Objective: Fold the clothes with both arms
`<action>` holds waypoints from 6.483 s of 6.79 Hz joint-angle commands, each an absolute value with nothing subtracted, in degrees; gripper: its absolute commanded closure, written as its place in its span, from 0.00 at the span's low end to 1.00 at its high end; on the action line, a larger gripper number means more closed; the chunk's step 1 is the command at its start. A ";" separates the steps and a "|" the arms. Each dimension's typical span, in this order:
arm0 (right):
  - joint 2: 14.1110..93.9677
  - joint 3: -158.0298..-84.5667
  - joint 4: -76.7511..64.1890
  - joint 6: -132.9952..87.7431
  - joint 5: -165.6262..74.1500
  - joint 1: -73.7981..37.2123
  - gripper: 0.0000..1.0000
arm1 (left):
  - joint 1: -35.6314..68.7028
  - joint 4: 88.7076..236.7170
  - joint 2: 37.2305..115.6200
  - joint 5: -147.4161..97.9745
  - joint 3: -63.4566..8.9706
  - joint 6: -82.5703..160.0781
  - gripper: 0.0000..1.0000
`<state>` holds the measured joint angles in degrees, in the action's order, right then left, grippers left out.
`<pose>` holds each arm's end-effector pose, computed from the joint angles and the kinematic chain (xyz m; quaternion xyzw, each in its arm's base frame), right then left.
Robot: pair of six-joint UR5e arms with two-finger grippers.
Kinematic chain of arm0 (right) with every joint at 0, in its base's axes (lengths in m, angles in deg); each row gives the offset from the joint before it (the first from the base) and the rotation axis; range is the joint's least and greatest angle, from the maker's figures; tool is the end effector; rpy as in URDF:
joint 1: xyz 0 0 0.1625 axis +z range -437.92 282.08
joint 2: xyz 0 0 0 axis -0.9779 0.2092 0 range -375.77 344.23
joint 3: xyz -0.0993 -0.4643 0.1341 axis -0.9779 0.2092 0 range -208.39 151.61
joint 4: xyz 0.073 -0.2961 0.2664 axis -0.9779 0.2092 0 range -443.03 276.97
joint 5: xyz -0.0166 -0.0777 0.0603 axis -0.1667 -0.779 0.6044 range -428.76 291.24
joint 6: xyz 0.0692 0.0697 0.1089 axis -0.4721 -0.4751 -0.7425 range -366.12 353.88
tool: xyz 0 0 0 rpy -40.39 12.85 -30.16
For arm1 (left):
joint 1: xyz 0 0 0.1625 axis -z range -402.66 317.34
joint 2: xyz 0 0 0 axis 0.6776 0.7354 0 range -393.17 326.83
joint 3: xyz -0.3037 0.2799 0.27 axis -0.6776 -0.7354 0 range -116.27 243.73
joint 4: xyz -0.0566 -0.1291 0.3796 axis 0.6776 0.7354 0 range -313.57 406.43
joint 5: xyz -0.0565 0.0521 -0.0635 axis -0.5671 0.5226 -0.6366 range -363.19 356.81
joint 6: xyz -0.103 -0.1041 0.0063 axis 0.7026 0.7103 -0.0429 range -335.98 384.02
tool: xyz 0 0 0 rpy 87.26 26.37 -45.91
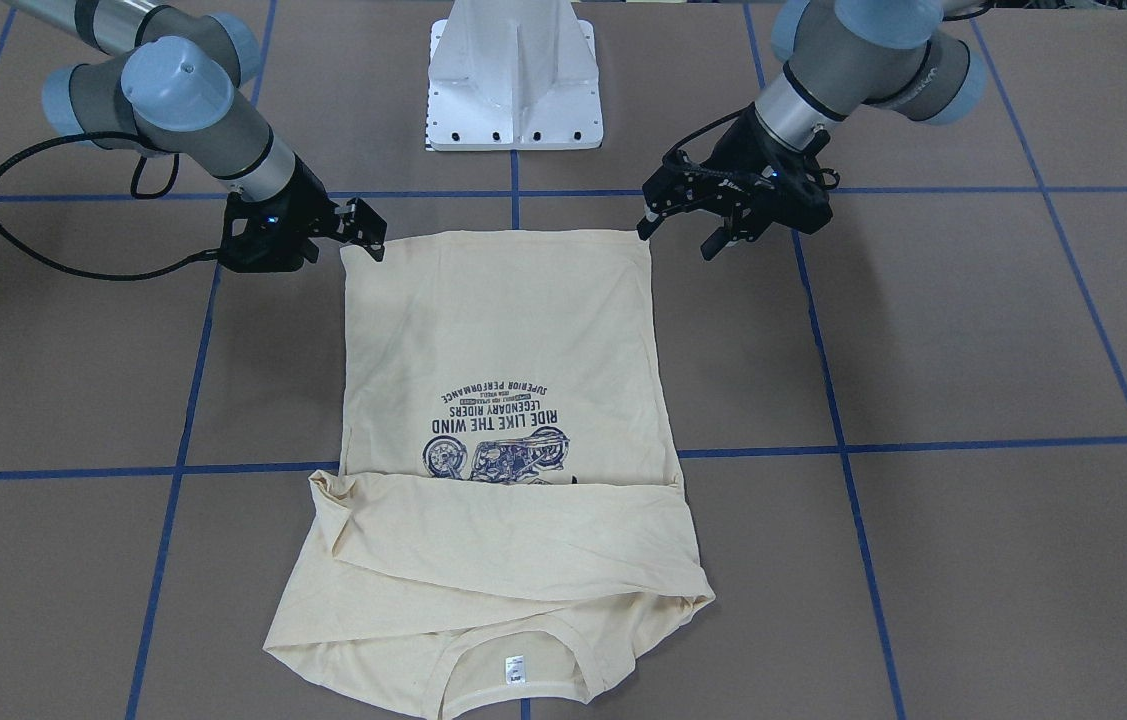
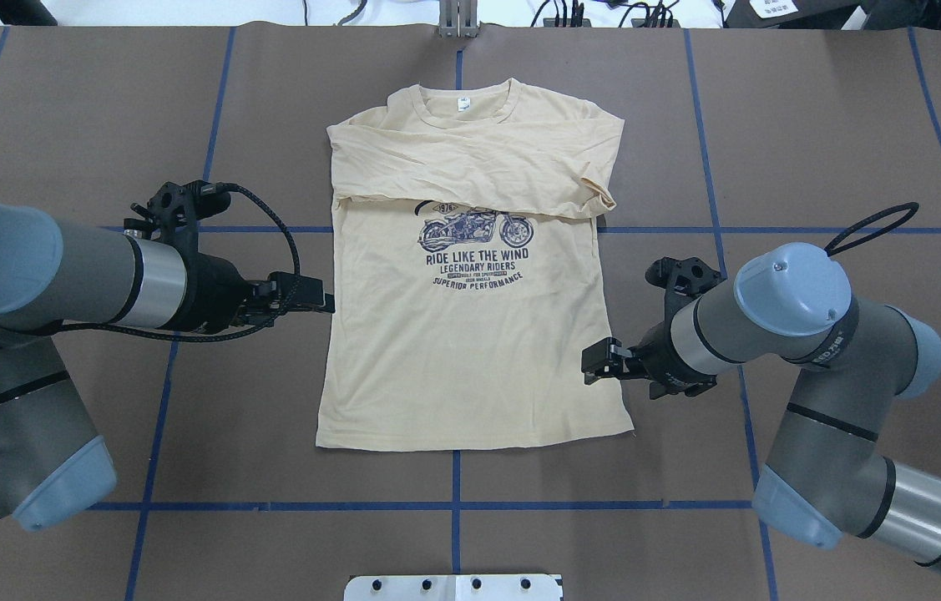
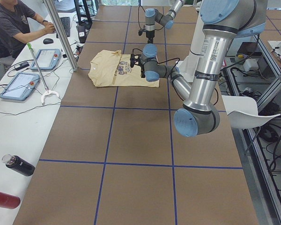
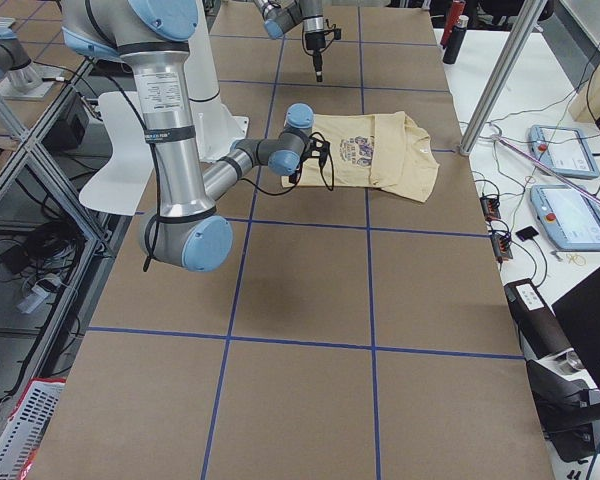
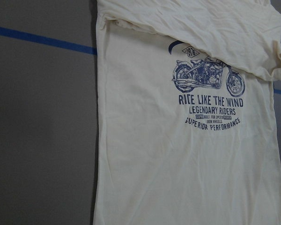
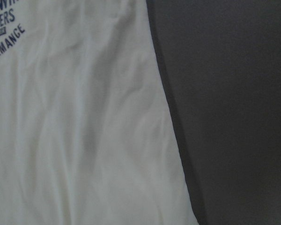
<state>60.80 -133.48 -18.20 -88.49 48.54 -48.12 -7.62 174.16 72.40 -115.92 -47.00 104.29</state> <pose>-0.5005 -0.3628 0.4566 -0.0586 -0.4832 0.0621 0.8713 0.4458 -0.4061 0.3529 0.0793 0.6056 -0.0557 0.7899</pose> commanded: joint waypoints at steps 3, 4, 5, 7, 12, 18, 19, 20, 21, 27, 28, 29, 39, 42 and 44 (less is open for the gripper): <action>59.29 -130.87 -17.73 -88.65 46.90 -50.50 0.11 | -7.77 174.05 73.79 -115.95 -46.67 104.27 0.01; 59.29 -130.78 -17.20 -88.65 46.82 -51.02 0.12 | -7.77 174.05 73.79 -115.95 -46.75 104.27 0.01; 59.29 -130.78 -17.20 -88.65 46.73 -51.20 0.13 | -7.77 174.05 73.79 -115.95 -46.67 104.27 0.01; 59.38 -131.13 -17.20 -90.22 46.90 -51.12 0.57 | -7.77 173.96 73.71 -115.95 -46.66 104.18 0.01; 60.34 -131.57 -17.20 -90.24 47.43 -50.85 0.64 | -7.77 173.96 73.79 -115.95 -46.58 104.18 0.01; 60.96 -131.75 -16.85 -90.24 47.34 -50.77 0.60 | -7.77 173.96 73.79 -115.95 -46.75 104.27 0.01; 60.87 -131.75 -16.76 -90.24 47.34 -50.94 0.68 | -7.77 173.96 73.79 -115.95 -46.75 104.27 0.01; 60.35 -131.75 -15.63 -90.24 47.34 -51.03 0.85 | -7.77 173.96 73.79 -115.95 -46.67 104.27 0.01; 60.26 -132.01 -15.62 -90.24 47.52 -50.94 1.00 | -7.77 173.96 73.79 -115.95 -46.66 104.27 0.01; 60.61 -136.14 -14.65 -90.32 49.28 -49.54 1.00 | -20.58 160.40 73.35 -105.08 -48.76 112.97 0.01; 60.52 -136.15 -14.74 -90.32 49.10 -49.54 1.00 | -24.34 155.03 73.96 -101.92 -47.90 112.45 0.01; 60.26 -136.15 -14.74 -90.32 48.93 -49.62 1.00 | -24.73 154.46 74.40 -100.41 -46.68 112.35 0.02; 60.17 -136.23 -15.09 -90.24 49.54 -48.22 1.00 | -25.17 149.88 77.48 -99.08 -42.71 112.35 0.16; 60.17 -136.23 -15.09 -90.24 49.45 -48.22 1.00 | -25.43 149.79 77.66 -99.08 -42.62 112.35 0.36; 60.08 -136.32 -15.09 -90.24 49.45 -48.22 1.00 | -25.43 149.79 77.84 -99.16 -42.71 112.44 0.67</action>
<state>60.15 -136.29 -15.09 -90.24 49.45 -48.22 -25.41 149.81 77.80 -99.13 -42.68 112.41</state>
